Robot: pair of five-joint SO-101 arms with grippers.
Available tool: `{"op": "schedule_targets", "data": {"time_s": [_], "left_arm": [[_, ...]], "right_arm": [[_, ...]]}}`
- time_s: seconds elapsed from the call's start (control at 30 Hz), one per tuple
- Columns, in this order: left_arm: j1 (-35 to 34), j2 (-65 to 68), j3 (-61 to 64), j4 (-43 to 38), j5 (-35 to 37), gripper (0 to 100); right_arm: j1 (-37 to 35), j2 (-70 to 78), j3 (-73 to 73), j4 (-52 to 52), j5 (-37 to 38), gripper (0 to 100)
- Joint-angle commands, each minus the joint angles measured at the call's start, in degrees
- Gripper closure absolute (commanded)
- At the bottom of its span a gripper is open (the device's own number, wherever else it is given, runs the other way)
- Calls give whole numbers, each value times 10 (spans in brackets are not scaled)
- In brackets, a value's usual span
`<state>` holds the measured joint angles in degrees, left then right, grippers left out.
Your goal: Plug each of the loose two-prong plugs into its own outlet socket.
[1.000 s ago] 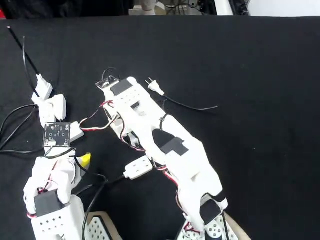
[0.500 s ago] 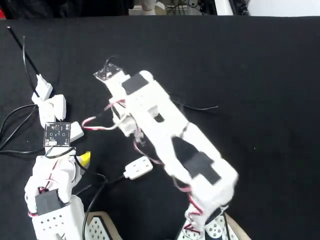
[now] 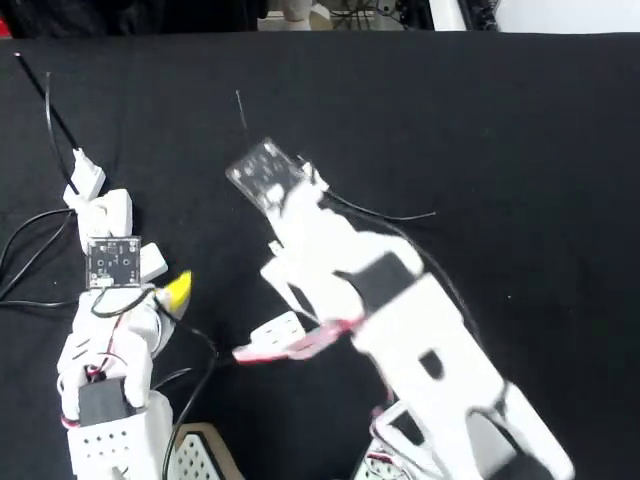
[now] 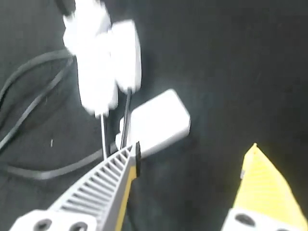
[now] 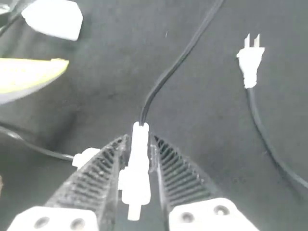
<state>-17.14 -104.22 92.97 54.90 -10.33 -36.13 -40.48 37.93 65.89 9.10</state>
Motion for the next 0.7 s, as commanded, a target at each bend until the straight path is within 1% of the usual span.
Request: {"op": "schedule_targets", "data": {"time_s": [0.0,0.07,0.13,0.2,0.23,0.3,0.37,0.47,0.67], "left_arm": [[43,-3,-25,-88,64,662],[74,-3,-24,-117,93,662],[99,-2,-18,-124,104,662],[106,-2,-2,-124,100,662],[102,-2,6,-125,93,662],[84,-2,18,-127,72,662],[70,-2,28,-127,61,662],[60,-2,37,-124,42,662],[60,-2,36,-124,34,662]], "right_arm": [[-17,-124,76,-44,31,987],[-29,-168,112,-59,33,987],[-8,-194,135,-62,37,987],[42,-197,167,-67,48,987],[69,-197,189,-82,69,987],[121,-197,244,-125,102,987],[165,-197,289,-144,124,987],[209,-197,313,-100,163,987],[222,-196,276,39,232,987]]}}
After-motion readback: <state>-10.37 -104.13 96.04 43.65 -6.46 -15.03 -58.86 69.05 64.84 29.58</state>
